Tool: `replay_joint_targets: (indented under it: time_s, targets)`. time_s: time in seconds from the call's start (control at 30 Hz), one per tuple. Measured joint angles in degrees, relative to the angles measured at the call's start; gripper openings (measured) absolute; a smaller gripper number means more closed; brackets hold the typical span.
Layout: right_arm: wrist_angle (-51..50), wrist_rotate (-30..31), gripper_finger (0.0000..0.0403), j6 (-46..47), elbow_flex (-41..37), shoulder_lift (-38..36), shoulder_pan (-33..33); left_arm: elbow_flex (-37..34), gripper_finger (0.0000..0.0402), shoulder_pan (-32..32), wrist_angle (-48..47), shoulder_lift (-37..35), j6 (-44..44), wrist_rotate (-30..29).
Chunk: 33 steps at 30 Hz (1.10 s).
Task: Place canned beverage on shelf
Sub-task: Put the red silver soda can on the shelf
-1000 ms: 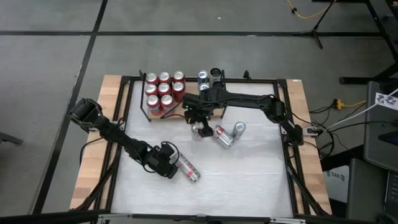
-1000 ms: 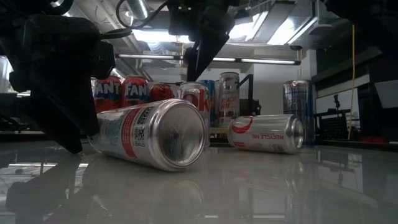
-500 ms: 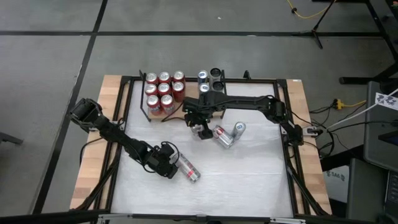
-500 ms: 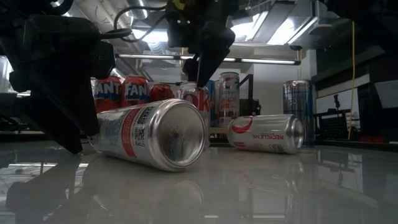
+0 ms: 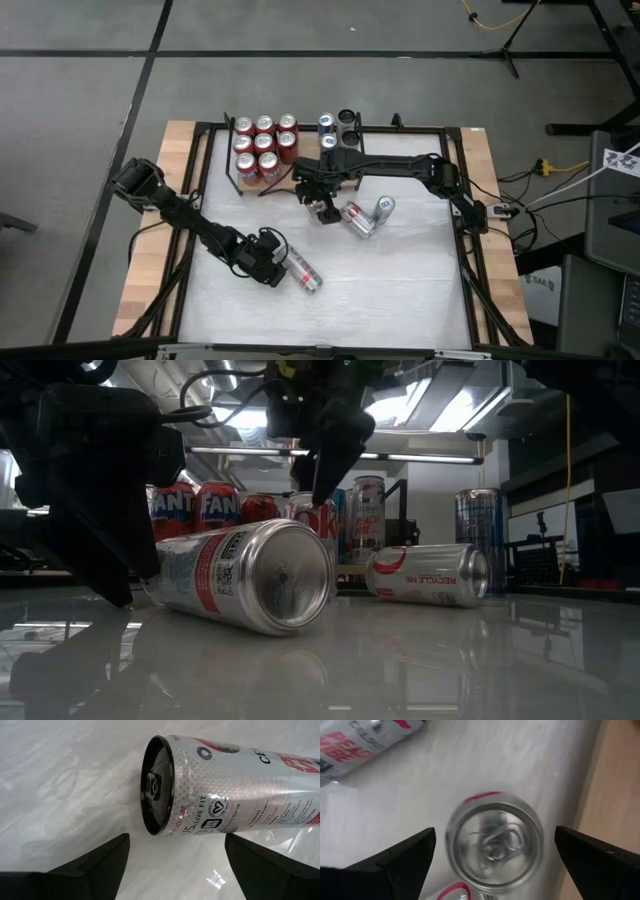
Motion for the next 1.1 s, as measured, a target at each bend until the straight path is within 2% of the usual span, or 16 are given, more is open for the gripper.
replay_joint_targets:
  time_s: [0.87,1.1]
  targets:
    - [0.09,3.56,0.0397,0.24,0.02,0.00,1.51,-0.02,0.0321,-0.02,-0.02,0.00,0.00,0.00]
    - [0.11,3.55,0.0349,1.75,0.04,0.32,1.51,-0.04,0.0321,-0.04,-0.01,0.00,0.00,0.00]
